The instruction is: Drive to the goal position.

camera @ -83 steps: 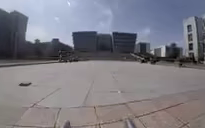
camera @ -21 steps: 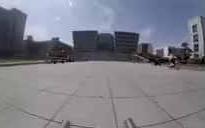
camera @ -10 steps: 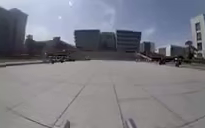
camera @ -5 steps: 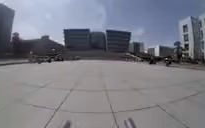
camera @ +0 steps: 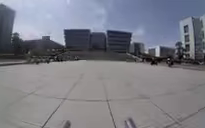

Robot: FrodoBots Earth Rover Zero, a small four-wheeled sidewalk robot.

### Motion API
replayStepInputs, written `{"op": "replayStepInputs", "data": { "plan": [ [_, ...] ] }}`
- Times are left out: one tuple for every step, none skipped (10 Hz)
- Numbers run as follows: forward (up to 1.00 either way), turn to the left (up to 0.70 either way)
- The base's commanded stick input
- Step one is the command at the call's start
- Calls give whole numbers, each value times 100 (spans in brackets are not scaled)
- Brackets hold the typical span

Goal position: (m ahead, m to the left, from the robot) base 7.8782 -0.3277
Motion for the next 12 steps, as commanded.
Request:
{"op": "replayStepInputs", "data": {
  "plan": [
    [85, 0],
    [85, 0],
    [85, 0],
    [85, 0],
    [85, 0],
    [85, 0],
    [85, 0],
    [85, 0],
    [85, 0],
    [85, 0],
    [85, -3],
    [85, -9]
  ]
}}
